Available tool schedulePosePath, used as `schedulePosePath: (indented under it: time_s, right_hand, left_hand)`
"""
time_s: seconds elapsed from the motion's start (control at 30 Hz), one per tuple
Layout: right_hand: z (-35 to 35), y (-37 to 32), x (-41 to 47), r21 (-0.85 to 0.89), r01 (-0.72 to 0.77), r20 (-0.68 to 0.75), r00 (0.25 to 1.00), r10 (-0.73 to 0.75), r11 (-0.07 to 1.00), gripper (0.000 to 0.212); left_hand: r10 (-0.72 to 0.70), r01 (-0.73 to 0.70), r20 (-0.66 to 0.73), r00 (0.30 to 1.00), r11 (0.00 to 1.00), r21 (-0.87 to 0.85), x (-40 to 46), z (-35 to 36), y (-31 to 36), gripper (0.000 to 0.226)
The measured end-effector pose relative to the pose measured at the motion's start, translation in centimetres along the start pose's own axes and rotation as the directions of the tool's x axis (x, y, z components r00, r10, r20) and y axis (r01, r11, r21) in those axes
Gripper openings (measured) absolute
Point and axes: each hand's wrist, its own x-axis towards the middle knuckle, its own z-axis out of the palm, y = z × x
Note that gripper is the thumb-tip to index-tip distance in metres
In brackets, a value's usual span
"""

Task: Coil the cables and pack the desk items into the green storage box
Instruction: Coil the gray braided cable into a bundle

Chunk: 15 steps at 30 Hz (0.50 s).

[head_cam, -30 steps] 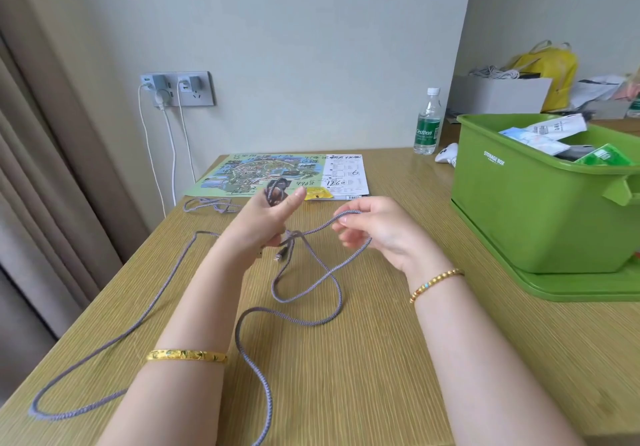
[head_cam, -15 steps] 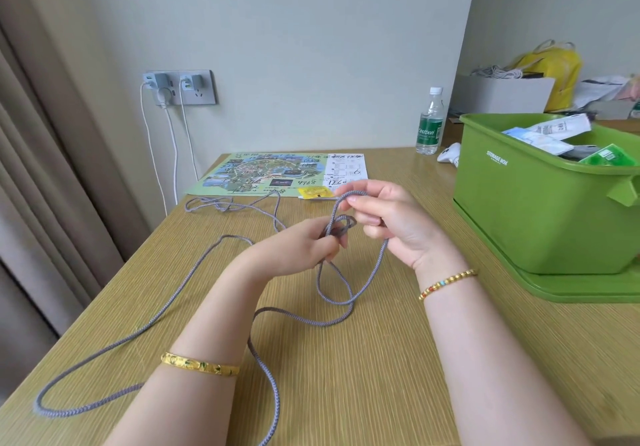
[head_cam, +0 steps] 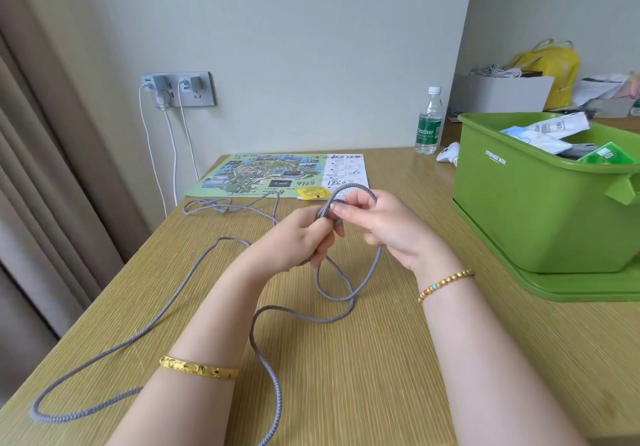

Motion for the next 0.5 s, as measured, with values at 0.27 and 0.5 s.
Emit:
schedulePosePath:
  time_s: [0.27, 0.5]
  right_hand:
    - [0.7, 0.3, 0.7, 0.217, -0.102, -0.259, 0.953, 0.158, 0.971, 0.027]
    - [-1.1, 0.2, 0.5, 0.461, -0.070, -0.109, 0.985, 0.135, 0.885, 0.010]
  left_hand:
    - [-0.029, 0.028, -0.017, 0.999, 0.996, -0.087, 0.0, 0.2, 0.5, 0.018]
    - [-0.114, 0.121, 0.040, 0.993, 0.942, -0.314, 0.0, -1.0, -0.9, 0.024]
